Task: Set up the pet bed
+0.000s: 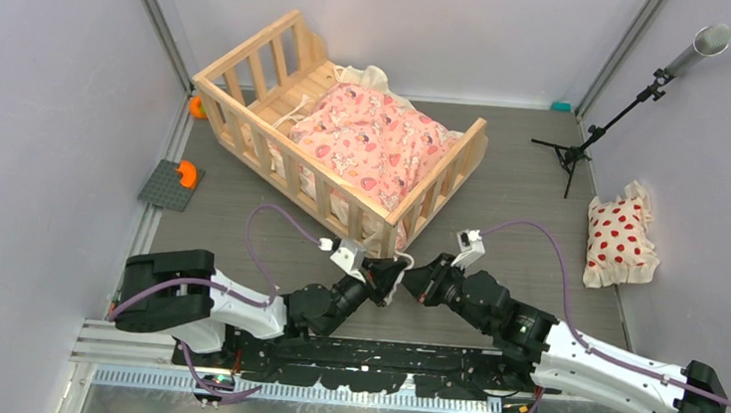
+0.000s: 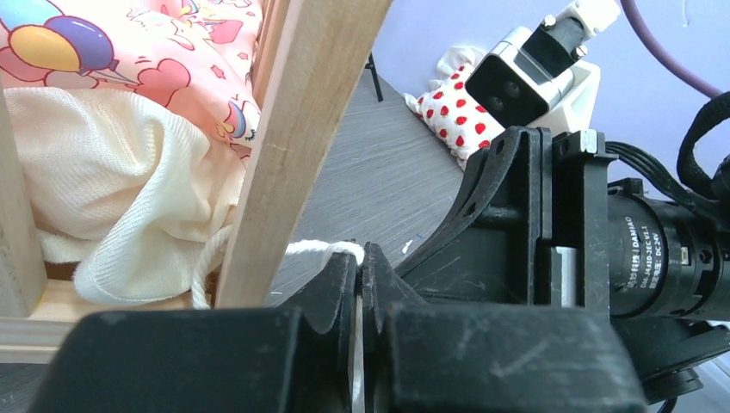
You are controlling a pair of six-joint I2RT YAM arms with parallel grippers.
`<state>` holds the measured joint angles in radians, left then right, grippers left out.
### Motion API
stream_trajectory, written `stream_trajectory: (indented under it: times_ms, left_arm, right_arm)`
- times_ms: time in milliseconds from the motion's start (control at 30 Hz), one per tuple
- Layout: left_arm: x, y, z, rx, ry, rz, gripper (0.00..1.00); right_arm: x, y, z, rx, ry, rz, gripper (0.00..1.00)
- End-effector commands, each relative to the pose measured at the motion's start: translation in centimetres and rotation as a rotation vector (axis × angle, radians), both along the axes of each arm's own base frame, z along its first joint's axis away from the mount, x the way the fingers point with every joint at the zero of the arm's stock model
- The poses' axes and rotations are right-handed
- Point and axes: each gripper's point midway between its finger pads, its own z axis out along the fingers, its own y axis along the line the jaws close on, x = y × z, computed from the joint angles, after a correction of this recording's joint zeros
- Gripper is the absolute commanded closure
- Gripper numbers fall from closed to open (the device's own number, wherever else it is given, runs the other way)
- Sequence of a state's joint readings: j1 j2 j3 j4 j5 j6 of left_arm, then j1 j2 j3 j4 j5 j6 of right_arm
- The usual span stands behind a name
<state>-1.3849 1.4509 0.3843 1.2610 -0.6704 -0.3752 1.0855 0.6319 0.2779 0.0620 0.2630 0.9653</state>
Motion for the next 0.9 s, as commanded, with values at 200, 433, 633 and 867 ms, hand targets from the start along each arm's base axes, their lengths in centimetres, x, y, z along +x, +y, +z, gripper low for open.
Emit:
stream_trajectory:
  times_ms: [200,433,633,867]
  left_arm:
    - [0.4,2.1,3.3,-0.126,-0.043,0.082,0.99]
    - [0.3,2.1,3.1,-0.121,-0.042,0.079,1.0]
    - [0.1,2.4,2.2,-0.109,-0.027,0.079,1.0]
    - [-0.2,2.6,1.9,-0.105,-0.02,0.081,1.0]
  right_arm:
    - [0.7,-3.0,-1.8,-0.149,0.052,-0.125,0.72]
    - [1.1,-2.6,0.1,-0.1,0.021,-0.128,0.57]
    - [1.5,-2.0,2.1,-0.035,-0.048,-0.119,0.54]
    - [2.1,-0.4,2.0,-0.14,-0.127,-0.046,0.52]
